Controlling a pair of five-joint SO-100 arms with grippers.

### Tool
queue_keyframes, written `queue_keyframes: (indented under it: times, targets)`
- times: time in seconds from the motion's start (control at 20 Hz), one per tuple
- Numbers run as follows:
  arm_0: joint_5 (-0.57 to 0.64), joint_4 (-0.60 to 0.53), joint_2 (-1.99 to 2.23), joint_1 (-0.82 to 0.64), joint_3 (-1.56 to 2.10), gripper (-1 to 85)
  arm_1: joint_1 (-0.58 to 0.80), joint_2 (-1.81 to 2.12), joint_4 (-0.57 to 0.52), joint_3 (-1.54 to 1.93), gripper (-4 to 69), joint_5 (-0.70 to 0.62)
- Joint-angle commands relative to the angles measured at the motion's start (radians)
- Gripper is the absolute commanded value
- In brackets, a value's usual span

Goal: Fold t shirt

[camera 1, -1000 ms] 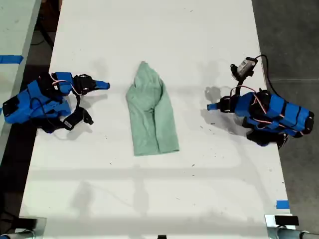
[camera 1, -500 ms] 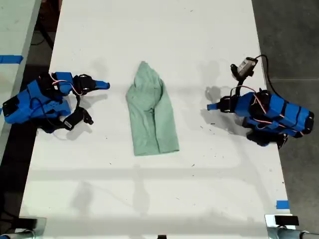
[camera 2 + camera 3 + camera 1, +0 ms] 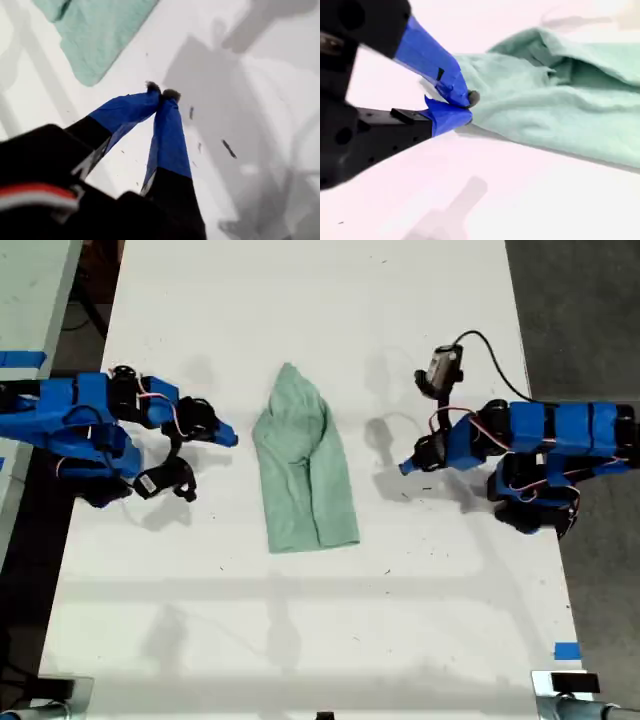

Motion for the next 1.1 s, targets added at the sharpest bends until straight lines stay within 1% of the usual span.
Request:
queue_keyframes:
  times: [0.0, 0.1, 0.15, 0.2, 0.25, 0.3, 0.4, 0.45, 0.5, 0.55, 0.6, 0.65, 0.75, 0.85, 1.05]
  targets:
    - [-0.181, 0.051, -0.407, 0.230, -0.393, -0.3, -0.143, -0.288, -0.069, -0.276, 2.1, 0.031]
    - [-0.253, 0.067, -0.618, 0.341, -0.572, 0.4, -0.207, -0.451, -0.074, -0.407, 2.1, 0.043]
    - [-0.281, 0.071, -0.703, 0.380, -0.638, 11.0, -0.230, -0.520, -0.074, -0.462, 2.1, 0.048]
    - [-0.288, 0.058, -0.772, 0.411, -0.698, 17.1, -0.252, -0.583, -0.071, -0.515, 3.3, 0.051]
    - [-0.288, 0.075, -0.853, 0.437, -0.788, 20.0, -0.275, -0.652, -0.067, -0.574, 12.1, 0.037]
    - [-0.288, 0.130, -0.945, 0.457, -0.902, 21.3, -0.293, -0.729, -0.037, -0.647, 19.5, 0.037]
    - [-0.290, 0.262, -1.123, 0.466, -1.120, 22.6, -0.310, -0.887, 0.025, -0.796, 23.4, 0.034]
    - [-0.290, 0.287, -1.183, 0.453, -1.158, 23.1, -0.310, -0.948, 0.034, -0.844, 24.7, 0.026]
    - [-0.287, 0.282, -1.224, 0.439, -1.160, 23.4, -0.310, -1.000, 0.038, -0.876, 25.3, 0.025]
    - [-0.282, 0.273, -1.264, 0.430, -1.161, 21.9, -0.305, -1.034, 0.031, -0.887, 25.5, 0.023]
    - [-0.287, 0.270, -1.296, 0.422, -1.161, 17.5, -0.299, -1.057, 0.025, -0.887, 25.5, 0.025]
    - [-0.291, 0.270, -1.321, 0.413, -1.161, 9.6, -0.291, -1.072, 0.025, -0.884, 25.4, 0.025]
    - [-0.296, 0.272, -1.341, 0.402, -1.161, 1.2, -0.281, -1.058, 0.025, -0.870, 25.0, 0.017]
    - [-0.282, 0.272, -1.341, 0.399, -1.161, -0.2, -0.284, -1.017, 0.035, -0.879, 24.2, -0.003]
    - [-0.268, 0.264, -1.336, 0.405, -1.161, -0.3, -0.301, -1.008, 0.172, -0.994, 23.2, -0.009]
